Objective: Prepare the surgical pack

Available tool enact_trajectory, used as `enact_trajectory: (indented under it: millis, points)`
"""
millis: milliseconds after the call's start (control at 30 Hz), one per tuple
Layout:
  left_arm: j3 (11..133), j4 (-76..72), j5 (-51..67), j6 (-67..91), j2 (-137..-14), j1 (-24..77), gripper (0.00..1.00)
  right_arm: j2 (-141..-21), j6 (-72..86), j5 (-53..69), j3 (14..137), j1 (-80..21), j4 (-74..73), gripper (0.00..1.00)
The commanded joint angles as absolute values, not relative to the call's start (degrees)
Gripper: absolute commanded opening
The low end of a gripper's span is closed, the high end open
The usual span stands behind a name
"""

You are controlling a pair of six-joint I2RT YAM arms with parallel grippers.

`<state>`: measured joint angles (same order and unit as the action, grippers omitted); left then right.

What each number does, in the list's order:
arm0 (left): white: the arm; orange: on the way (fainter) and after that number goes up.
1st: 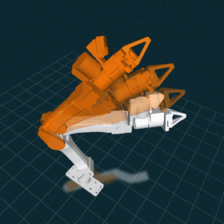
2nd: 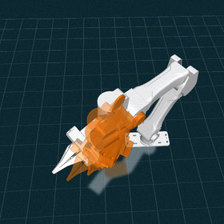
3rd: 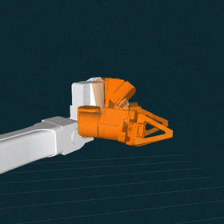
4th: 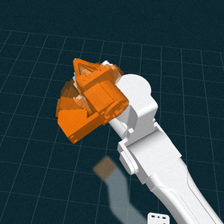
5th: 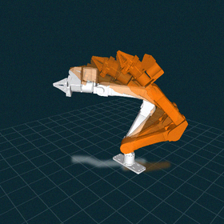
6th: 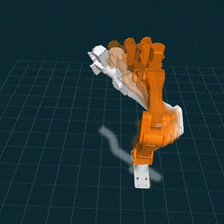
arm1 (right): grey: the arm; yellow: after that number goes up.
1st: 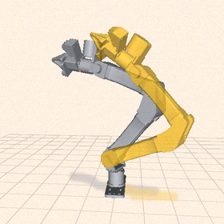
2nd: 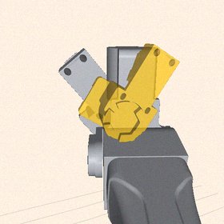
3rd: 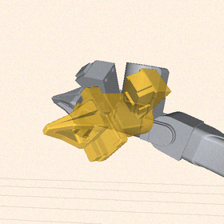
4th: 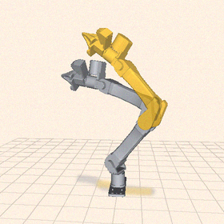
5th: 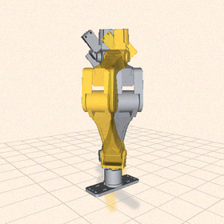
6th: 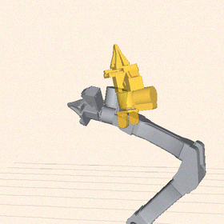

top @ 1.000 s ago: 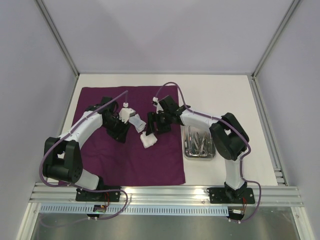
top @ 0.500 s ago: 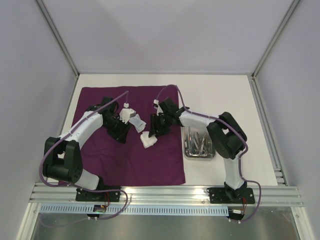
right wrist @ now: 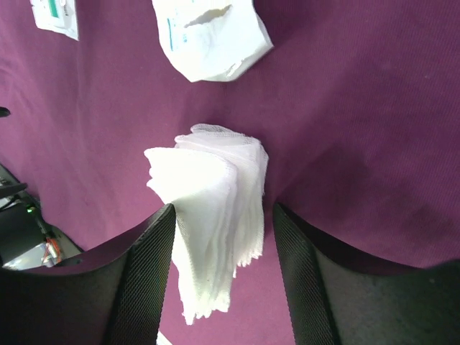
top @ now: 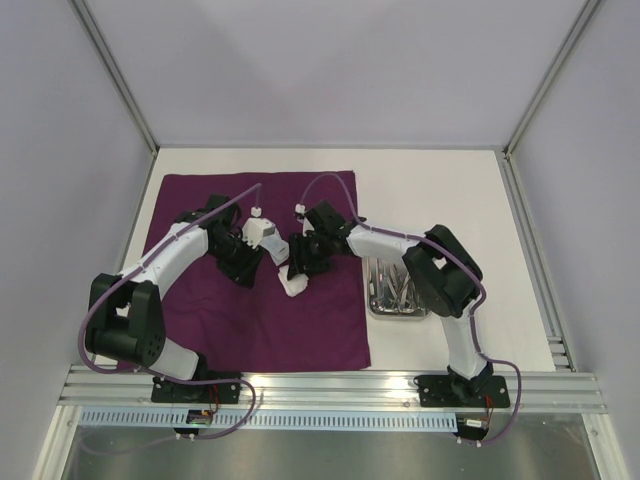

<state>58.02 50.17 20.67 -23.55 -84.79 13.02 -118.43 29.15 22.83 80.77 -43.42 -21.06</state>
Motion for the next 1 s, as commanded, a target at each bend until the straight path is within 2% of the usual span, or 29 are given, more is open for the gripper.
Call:
enact_trajectory:
  millis: [0, 267, 367, 400, 500, 667, 800, 967]
  points:
    - [57.8, 50.6, 21.5, -24.4, -84.7, 13.3, 0.56, -120.9, 29.4, 21.1, 83.0, -43.8, -22.4, 0.60]
    - [57.8, 50.8, 21.5, -24.9, -84.5, 13.3, 0.56, -123.2, 30.0, 22.2, 83.8, -45.3, -22.7, 0.56]
    - [57.8, 50.8, 21.4, -25.0, -84.3, 13.3, 0.56, -122.9, 30.1, 22.8, 84.4, -45.6, -23.3, 0.48]
    - [57.7, 50.8, 21.4, -25.0, -84.3, 13.3, 0.56, -122.4, 30.1, 22.9, 84.4, -45.6, -23.4, 0.40]
    - [57.8, 51.0, 21.4, -25.2, -84.1, 13.3, 0.56, -120.3, 29.9, 22.1, 84.5, -45.7, -24.4, 0.26]
    - [58.0, 50.9, 21.4, -25.1, -84.0, 13.3, 0.56, -118.0, 29.3, 21.4, 85.6, -45.6, -26.7, 0.07]
    - [57.9, 50.8, 21.4, -25.6, -84.1, 13.3, 0.56, -116.2, 29.0, 20.7, 86.1, -45.6, -28.1, 0.01]
    - [57.9, 50.5, 20.7, -25.5, -84.9, 13.3, 0.56, -113.8, 28.2, 19.4, 86.3, -45.6, -29.4, 0.00]
